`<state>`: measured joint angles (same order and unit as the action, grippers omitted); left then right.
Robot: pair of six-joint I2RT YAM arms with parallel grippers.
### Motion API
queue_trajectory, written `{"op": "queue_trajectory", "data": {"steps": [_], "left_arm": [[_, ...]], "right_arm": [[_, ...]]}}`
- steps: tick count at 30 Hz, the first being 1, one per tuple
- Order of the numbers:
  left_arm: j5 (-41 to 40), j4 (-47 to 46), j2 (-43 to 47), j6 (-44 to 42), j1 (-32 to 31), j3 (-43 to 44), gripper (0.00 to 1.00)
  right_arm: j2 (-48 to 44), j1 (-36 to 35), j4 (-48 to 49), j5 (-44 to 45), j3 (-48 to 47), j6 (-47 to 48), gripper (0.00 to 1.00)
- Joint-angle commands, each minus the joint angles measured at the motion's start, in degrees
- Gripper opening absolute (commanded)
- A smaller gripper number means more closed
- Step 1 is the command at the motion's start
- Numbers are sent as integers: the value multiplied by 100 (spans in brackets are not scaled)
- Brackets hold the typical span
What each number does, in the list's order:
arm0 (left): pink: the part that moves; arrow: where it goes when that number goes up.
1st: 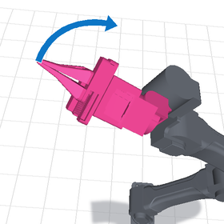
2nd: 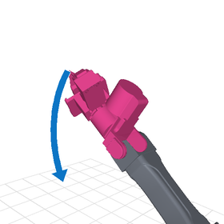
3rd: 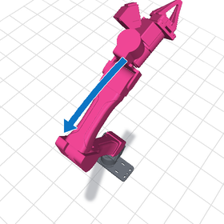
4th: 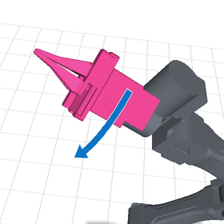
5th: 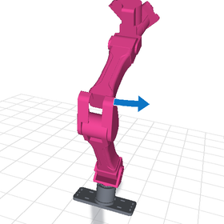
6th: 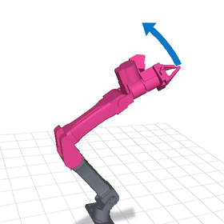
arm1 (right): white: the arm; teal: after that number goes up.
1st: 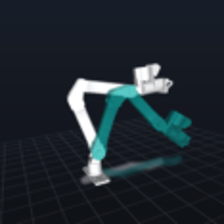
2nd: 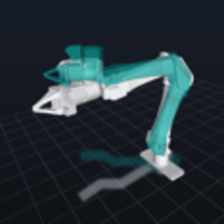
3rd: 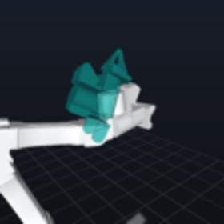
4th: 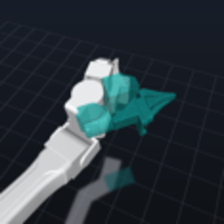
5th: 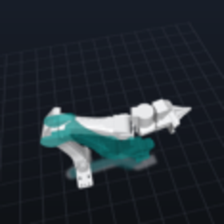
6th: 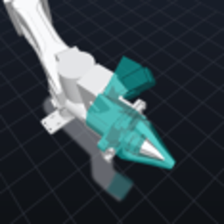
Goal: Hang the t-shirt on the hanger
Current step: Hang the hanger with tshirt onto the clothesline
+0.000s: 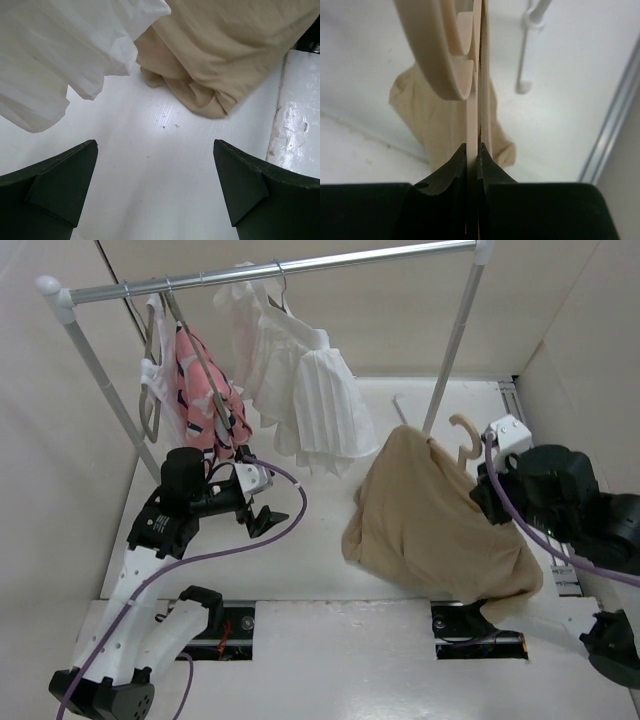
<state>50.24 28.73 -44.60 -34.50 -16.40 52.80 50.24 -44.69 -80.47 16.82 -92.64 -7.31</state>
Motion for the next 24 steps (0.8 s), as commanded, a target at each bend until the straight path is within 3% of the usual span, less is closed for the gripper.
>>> {"op": "queue_trajectory", "data": {"steps": [1,7,13,19,24], "left_arm": [[-49,-157,126,198,-3,-32,100],[-216,-236,670,461,-3,-410,100],[-322,-359,926,743,-3,-542,100],[-515,-420,1129,875,-3,-788,100],[-620,-535,1243,1085,-3,-841,100]], "right_arm": [[731,30,478,1655,-1078,370,0],[2278,82,1233,2396,-3302,1502,0],[3534,891,2315,1474,-4709,2347,0],[3852,1356,3948,657,-4395,2585,0],[4134,1621,4548,340,-4447,2586,0]]}}
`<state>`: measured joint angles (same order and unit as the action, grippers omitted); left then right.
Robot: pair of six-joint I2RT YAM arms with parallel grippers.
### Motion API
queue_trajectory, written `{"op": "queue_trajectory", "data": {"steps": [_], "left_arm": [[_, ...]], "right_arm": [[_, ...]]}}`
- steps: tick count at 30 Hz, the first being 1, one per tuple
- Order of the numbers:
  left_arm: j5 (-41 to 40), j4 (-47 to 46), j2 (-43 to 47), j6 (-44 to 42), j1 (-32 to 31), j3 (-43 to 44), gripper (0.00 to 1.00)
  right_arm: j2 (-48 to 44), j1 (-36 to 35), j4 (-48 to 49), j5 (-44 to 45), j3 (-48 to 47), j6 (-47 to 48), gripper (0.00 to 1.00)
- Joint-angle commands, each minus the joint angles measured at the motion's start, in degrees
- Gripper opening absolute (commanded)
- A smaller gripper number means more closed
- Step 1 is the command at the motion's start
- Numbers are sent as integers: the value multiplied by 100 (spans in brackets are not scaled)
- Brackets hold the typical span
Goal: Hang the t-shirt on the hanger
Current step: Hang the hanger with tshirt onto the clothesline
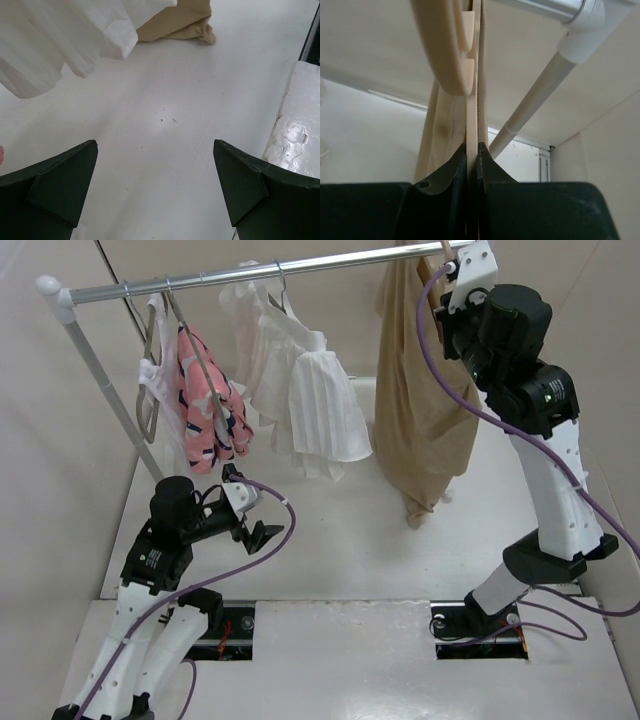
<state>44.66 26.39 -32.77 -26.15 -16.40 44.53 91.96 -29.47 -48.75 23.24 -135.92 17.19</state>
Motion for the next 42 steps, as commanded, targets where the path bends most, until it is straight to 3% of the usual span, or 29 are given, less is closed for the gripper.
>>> {"op": "queue_trajectory", "data": {"steps": [1,11,24,25,28,35,42], "left_arm": [[-63,-301,61,251,-3,-15,100],[-230,-354,61,251,-3,-15,100],[-336,-354,113,304,-3,-15,100],[-336,-354,113,304,-3,-15,100],[-336,-354,166,304,-3,-15,100],[-274,-354,166,356,-3,-15,100],[-169,-196,166,295,-3,-15,100]], "right_arm": [[-38,161,1447,-425,-171,135,0],[823,407,1719,-882,-357,-128,0],[596,522,2045,-1383,608,-533,0],[508,522,1984,-1506,732,-533,28],[16,522,1984,-1560,1391,-533,71],[-1443,522,1579,-1410,2736,-261,99],[-2796,574,1122,-910,3887,-190,99]]}}
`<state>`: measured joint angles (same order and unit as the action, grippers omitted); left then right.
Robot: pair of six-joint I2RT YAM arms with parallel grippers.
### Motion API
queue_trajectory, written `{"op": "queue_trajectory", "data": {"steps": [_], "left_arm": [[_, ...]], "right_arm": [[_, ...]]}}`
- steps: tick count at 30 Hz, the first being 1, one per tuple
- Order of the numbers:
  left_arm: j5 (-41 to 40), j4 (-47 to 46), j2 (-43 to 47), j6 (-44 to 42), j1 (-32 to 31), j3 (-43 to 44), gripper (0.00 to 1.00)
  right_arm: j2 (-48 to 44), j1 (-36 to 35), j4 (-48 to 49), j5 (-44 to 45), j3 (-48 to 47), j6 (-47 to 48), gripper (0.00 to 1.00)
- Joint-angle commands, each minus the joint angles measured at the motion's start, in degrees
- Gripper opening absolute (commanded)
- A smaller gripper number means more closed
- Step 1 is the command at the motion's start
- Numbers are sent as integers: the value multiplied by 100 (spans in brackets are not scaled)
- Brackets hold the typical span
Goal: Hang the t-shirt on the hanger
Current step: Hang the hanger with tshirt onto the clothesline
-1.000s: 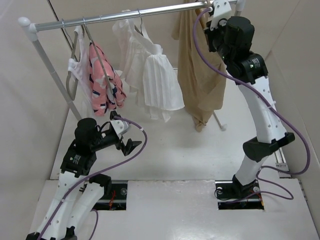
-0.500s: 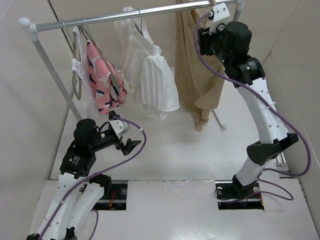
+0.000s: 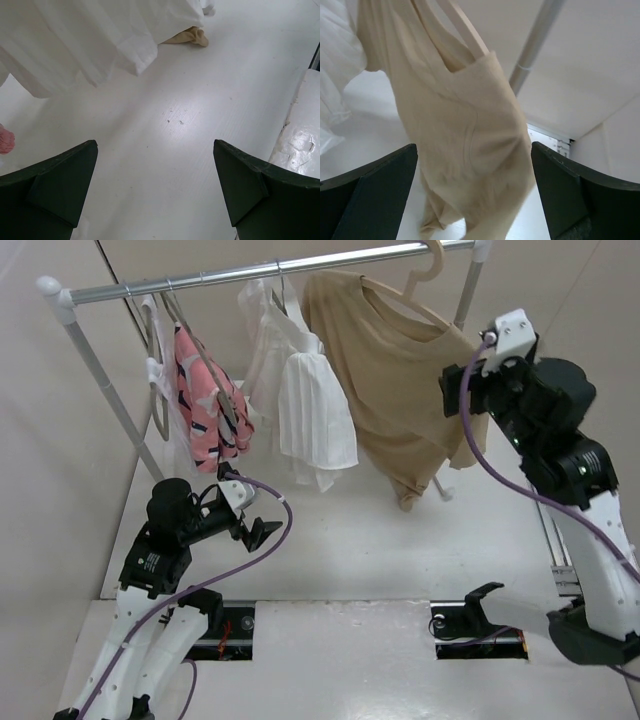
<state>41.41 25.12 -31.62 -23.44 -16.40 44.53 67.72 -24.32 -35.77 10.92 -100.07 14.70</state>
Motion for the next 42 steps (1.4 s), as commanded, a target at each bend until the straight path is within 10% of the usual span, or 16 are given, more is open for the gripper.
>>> {"op": "queue_trajectory", "data": {"steps": [1,8,18,20,24,42], "left_arm": [[157,-69,50,24,-3,-15,100],[157,-16,208,24,-3,-15,100],[210,98,454,24,-3,-15,100],[210,98,455,24,-3,-15,100],[210,150,507,24,-3,-15,100],[263,98,455,-29,-3,-15,100]], "right_arm": [[-531,146,-228,323,487,59,99],[-1683,340,307,515,2236,7,99],[-1175,647,790,1264,2264,174,95],[-1113,787,992,1133,2264,60,84],[-1059,841,1169,886,2474,-46,2],[-3449,841,1449,-3166,3933,78,0]]}}
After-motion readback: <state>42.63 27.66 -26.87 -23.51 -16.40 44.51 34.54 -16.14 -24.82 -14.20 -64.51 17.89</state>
